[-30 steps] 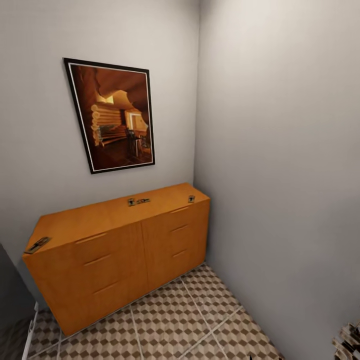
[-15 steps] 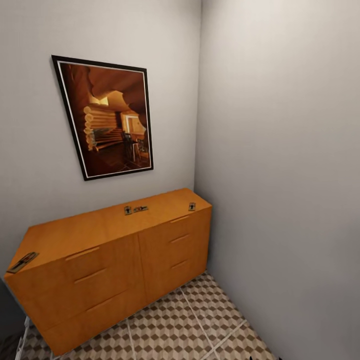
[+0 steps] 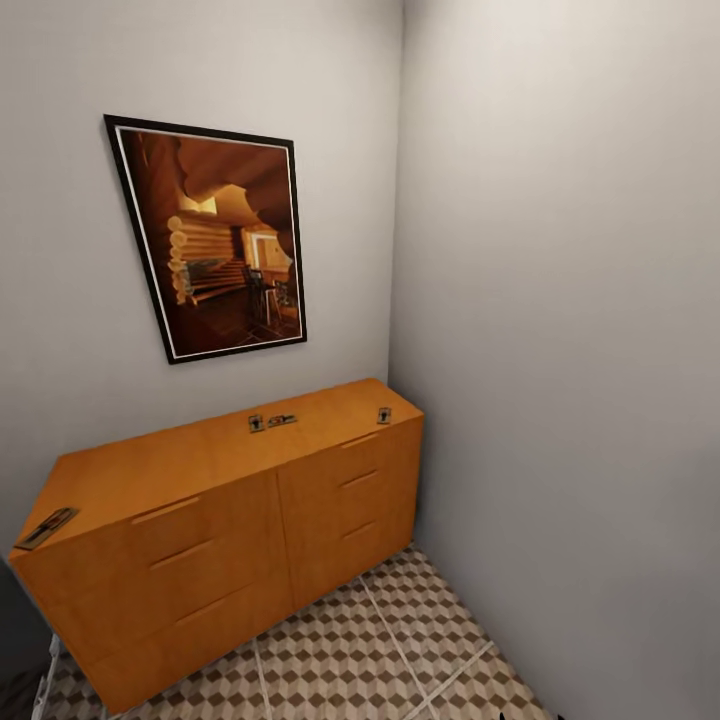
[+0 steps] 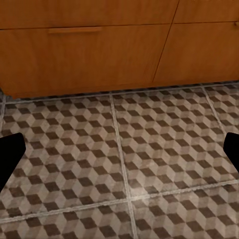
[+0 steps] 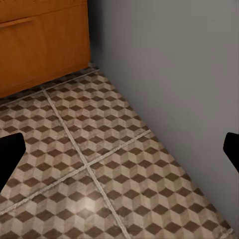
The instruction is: Take the four mousetraps from the cabinet in the bathroom and place them on the bathroom floor. Make sure all four end up on the same floor surface, and ensure that at least two of them are either under or directly next to the same bathroom sink.
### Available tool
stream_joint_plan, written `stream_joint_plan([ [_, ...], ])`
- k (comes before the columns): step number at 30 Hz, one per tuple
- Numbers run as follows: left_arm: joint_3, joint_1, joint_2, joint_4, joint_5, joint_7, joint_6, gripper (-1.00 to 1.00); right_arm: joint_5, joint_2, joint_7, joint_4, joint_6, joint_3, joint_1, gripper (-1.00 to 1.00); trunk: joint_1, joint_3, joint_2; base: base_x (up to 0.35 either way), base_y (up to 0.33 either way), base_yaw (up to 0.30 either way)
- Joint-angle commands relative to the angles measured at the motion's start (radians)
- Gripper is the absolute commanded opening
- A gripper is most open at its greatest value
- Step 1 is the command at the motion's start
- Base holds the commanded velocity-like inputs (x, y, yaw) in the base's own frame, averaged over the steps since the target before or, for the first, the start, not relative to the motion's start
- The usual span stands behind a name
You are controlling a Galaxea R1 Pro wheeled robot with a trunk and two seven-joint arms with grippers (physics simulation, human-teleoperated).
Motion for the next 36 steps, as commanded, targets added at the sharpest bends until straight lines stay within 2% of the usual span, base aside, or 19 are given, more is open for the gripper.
stream_joint_plan([
  [1,-0.005,-0.002,-0.001,0.004,0.008,0.000,-0.005,1.00,0.009,-0.001,-0.002,0.004,-0.005,-0.008,-0.002,1.00,0.000,-0.002,-0.002,0.002,0.000,0.061],
  [22,-0.005,-0.002,-0.003,0.004,0.009,-0.002,-0.004,1.00,0.009,-0.001,-0.003,0.004,-0.005,-0.008,-0.002,1.00,0.000,-0.002,-0.002,0.000,0.000,0.227],
  [27,-0.005,-0.002,-0.002,0.004,0.010,-0.001,-0.004,1.00,0.009,-0.001,-0.003,0.004,-0.006,-0.008,-0.002,1.00,-0.019,0.014,0.033,0.000,0.000,0.167],
  [36,-0.004,-0.002,-0.002,0.003,0.010,0.001,-0.004,1.00,0.009,-0.001,-0.001,0.004,-0.006,-0.008,-0.002,1.00,-0.053,0.042,0.096,0.000,0.000,0.032],
])
